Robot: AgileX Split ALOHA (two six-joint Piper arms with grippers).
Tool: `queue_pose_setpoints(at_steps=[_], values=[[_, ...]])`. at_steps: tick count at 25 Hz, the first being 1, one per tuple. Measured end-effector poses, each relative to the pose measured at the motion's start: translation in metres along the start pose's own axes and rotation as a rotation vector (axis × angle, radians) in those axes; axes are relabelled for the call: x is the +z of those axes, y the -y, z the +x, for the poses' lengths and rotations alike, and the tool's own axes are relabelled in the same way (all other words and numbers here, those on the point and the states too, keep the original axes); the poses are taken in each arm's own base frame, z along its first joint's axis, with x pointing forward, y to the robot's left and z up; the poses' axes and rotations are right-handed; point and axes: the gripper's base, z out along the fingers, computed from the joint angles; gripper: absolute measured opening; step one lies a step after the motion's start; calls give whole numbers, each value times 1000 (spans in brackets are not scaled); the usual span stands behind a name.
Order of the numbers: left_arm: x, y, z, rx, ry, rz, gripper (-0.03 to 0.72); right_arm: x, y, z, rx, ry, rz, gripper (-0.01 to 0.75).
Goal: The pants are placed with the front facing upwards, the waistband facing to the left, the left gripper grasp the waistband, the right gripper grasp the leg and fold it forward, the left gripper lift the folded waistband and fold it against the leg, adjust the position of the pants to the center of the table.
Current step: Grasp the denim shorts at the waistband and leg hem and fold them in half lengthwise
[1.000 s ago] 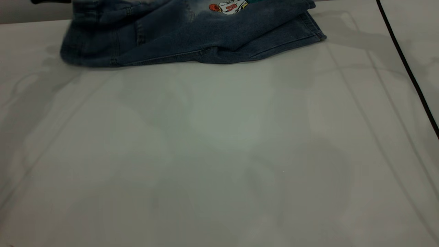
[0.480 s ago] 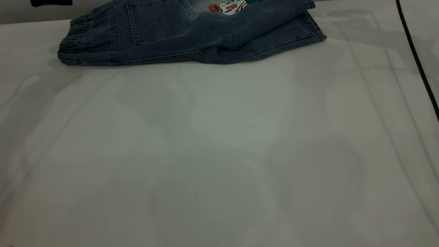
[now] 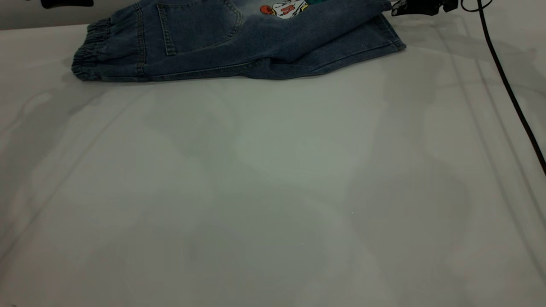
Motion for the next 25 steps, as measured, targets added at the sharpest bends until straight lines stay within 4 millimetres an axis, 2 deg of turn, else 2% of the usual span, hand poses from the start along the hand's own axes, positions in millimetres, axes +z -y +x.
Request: queue_pose_setpoints(at_steps=[7,14,25], values=[[0,0,0,0,-1,3,581,10,13,3,32,30,13,528],[0,2,1,1,-7,18,581,9,9,-5,31,72,1,507],[0,2,1,2,-7,18,581,13,4,0,20,40,-19,426]])
